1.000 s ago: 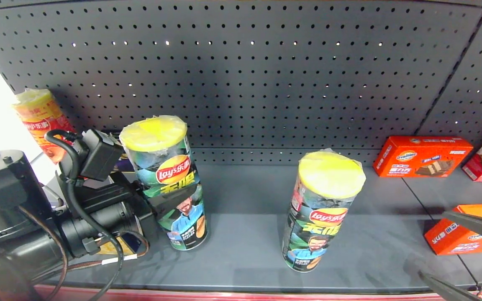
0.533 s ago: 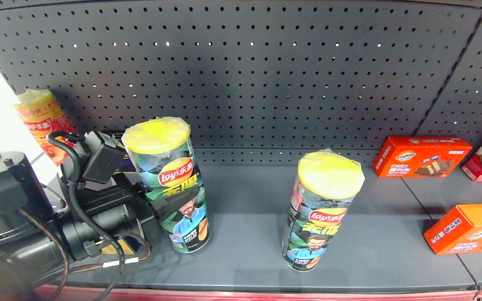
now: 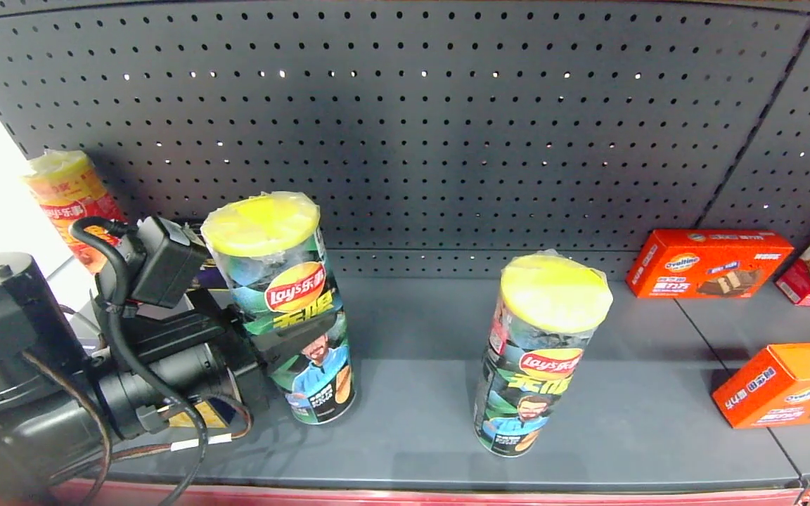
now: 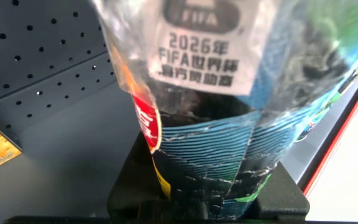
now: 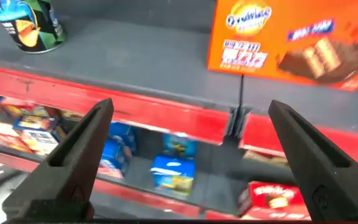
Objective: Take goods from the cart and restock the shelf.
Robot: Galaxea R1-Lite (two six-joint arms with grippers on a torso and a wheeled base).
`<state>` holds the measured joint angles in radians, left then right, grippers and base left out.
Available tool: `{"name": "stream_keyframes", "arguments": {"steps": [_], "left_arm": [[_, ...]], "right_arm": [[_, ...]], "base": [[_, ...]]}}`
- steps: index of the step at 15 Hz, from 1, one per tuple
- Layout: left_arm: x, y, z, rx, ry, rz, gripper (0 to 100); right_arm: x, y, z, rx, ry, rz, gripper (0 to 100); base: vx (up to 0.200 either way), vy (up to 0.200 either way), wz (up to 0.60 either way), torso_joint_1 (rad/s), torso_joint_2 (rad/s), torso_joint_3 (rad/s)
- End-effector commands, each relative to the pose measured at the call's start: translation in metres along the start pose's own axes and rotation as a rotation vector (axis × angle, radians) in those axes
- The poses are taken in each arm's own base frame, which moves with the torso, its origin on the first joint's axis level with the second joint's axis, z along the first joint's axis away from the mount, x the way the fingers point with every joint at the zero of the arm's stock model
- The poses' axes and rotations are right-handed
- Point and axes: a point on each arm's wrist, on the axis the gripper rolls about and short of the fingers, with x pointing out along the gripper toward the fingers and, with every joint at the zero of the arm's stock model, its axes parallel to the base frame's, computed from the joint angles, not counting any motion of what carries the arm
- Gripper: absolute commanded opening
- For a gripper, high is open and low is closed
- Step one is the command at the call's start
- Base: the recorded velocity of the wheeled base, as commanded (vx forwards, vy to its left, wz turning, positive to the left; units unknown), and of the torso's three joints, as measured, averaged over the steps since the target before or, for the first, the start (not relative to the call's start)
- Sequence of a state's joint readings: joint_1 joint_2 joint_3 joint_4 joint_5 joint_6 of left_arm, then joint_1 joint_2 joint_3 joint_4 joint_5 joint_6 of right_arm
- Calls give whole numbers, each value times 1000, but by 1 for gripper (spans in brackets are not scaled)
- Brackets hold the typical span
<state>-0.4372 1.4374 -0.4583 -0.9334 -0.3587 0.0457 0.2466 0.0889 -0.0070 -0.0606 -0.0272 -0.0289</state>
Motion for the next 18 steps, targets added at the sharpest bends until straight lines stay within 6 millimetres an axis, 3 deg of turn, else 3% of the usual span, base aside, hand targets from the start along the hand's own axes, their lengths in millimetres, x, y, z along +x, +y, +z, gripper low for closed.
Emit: {"name": "stream_keyframes", "arguments": {"steps": [1,5,14,18], "left_arm": [[-3,-1,2,3,-8,-1,0],[-4,-2,4,5,-16,-4,0],[0,0,18,15,-58,-35,0],[17,5,15,11,-47,-38,0]], "right_arm": [[0,0,-7,41,54,-9,100],[-6,-1,-10,28,-24,47,100],[-6,-1,-10,28,-25,53,100],[-6,-1,-10,28,-25,53,100]], "base": [[0,0,0,0,0,0],[0,0,0,0,0,0],[0,0,0,0,0,0],[0,0,0,0,0,0]]}}
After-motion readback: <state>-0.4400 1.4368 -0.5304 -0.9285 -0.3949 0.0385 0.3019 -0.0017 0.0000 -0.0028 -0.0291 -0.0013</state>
